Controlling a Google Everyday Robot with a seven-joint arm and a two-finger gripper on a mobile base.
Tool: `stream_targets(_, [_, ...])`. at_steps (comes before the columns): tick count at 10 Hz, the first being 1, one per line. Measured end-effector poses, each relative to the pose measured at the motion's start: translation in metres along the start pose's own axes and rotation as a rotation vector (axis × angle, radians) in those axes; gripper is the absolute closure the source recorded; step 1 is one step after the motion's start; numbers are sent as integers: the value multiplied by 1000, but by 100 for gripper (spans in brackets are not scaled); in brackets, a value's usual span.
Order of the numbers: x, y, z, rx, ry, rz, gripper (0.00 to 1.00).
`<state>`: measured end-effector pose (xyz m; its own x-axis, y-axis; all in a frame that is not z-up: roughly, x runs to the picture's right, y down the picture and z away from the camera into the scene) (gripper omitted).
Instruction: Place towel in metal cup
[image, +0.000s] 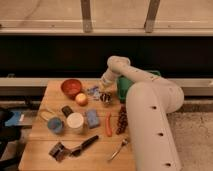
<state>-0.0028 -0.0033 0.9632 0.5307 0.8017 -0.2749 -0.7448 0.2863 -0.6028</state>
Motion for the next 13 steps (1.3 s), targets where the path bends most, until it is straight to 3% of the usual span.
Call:
stream_targets(7, [-16,15,-56,53,-77,-61,100])
stream_targets(13, [-22,40,-126,146,-104,-128,100])
